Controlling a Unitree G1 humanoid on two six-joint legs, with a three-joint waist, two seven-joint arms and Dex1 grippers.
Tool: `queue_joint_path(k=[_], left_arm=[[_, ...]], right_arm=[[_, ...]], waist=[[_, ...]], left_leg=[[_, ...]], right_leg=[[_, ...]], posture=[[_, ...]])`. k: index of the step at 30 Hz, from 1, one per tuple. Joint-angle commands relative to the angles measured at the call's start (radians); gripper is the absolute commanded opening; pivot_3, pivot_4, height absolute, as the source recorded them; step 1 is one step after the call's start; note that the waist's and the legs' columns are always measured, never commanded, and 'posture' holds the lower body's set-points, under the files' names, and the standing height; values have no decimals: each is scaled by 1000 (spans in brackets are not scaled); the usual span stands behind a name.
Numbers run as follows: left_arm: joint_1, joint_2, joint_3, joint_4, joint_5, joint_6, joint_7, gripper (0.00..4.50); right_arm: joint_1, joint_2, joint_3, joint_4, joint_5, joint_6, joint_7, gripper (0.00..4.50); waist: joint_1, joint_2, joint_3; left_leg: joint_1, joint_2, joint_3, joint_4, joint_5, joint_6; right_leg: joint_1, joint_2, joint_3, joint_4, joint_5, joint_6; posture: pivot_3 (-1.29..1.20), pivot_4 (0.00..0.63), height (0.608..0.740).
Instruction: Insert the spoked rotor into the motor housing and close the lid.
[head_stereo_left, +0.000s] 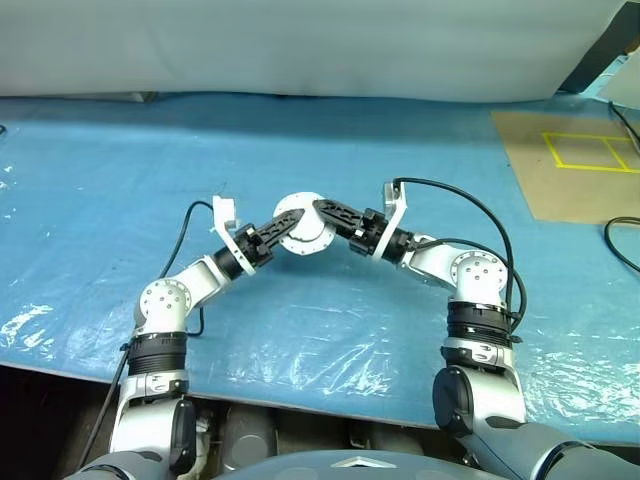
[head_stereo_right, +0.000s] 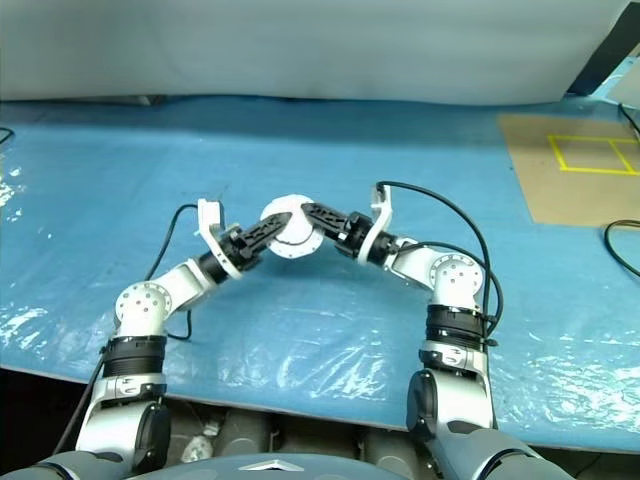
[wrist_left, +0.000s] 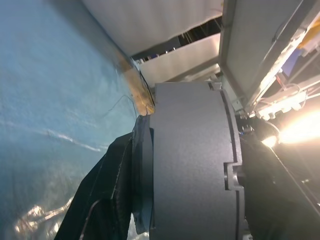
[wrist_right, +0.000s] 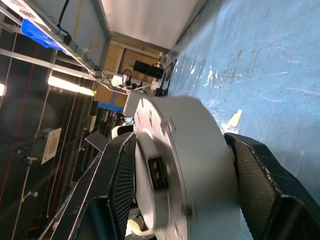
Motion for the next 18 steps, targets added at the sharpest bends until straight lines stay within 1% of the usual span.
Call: queue_joint_path(k=[1,6,12,14,18], left_arm=[[-43,2,89,3,1,-111,22,2592],[-77,19,187,47,67,-293,123,2592],[-73,94,258,137,172,-437,197,2592],[-62,122,269,167,200,-458,209,2592],[-55,151,250,250,283,-505,216,2592]], right_arm=[[-19,1,5,-14,29,3,14,2917],[-16,-4,13,-8,15,-8,17,2917],[-1,-42,33,-32,-18,-40,35,2917],[8,-55,39,-33,-30,-47,40,2917],[15,-54,54,-28,-46,-58,52,2917]], waist=[[0,0,0],[1,0,0],[3,-1,0],[3,-1,0],[3,-2,0]], left_leg=[[0,0,0,0,0,0],[0,0,-1,0,0,0],[-1,0,-2,0,0,0],[-2,0,-2,0,0,0],[-2,0,-3,1,0,0]], right_leg=[[0,0,0,0,0,0],[0,0,0,0,0,0],[0,0,-1,-1,0,0],[0,0,-1,-1,0,0],[0,0,-2,-1,0,0]], posture=[[0,150,740],[0,150,740],[0,150,740],[0,150,740],[0,150,740]])
